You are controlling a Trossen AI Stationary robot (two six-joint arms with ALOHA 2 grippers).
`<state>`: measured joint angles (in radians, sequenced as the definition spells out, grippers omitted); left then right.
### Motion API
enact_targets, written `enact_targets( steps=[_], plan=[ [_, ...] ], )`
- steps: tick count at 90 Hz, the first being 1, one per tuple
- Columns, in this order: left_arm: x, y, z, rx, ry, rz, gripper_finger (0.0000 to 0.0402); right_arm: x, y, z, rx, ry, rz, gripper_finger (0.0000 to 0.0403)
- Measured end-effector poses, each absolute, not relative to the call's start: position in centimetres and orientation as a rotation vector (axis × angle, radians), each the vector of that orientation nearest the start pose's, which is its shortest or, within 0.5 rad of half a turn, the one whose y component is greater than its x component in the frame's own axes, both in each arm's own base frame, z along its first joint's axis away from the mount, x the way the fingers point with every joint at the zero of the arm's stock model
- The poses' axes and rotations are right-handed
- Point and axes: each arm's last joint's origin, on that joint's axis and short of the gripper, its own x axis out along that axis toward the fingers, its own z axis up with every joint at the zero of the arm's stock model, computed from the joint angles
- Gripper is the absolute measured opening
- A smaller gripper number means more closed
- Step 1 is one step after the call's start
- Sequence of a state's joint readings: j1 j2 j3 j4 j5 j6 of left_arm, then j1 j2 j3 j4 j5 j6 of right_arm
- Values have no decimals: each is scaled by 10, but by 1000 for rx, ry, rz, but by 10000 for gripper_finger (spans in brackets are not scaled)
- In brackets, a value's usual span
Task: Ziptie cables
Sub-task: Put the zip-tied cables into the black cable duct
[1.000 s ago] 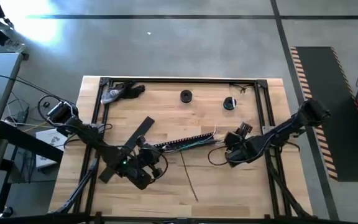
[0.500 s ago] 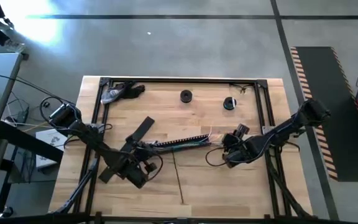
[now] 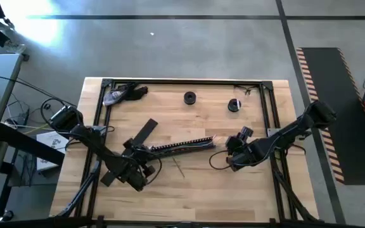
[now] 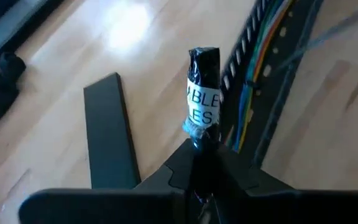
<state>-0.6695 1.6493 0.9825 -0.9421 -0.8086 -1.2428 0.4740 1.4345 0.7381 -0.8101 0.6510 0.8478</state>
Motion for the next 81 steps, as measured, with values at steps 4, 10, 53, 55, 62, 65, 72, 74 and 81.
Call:
enact_targets(
  steps=[4,10,53,55,62,65,72,74,81],
  plan=[
    [221,-150,175,-18,865,740,25,201,83,163,-72,1070,-634,199],
    [217,-150,174,-18,880,753,26,201,83,163,-72,1069,-634,199],
    [200,-155,173,-73,1009,792,115,201,83,163,-67,1065,-632,199],
    [199,-155,173,-77,1018,791,121,201,83,163,-67,1064,-632,199],
    [199,-156,173,-99,1061,785,138,201,83,163,-78,1069,-624,199],
    [198,-156,173,-105,1088,783,144,201,84,163,-82,1073,-617,199],
    [198,-158,176,-132,1138,775,154,205,87,163,-108,1082,-535,199],
    [198,-160,177,-138,1144,770,155,208,88,163,-120,1084,-484,199],
    [198,-164,181,-153,1137,752,156,222,99,166,-147,1046,-233,199]
  ],
)
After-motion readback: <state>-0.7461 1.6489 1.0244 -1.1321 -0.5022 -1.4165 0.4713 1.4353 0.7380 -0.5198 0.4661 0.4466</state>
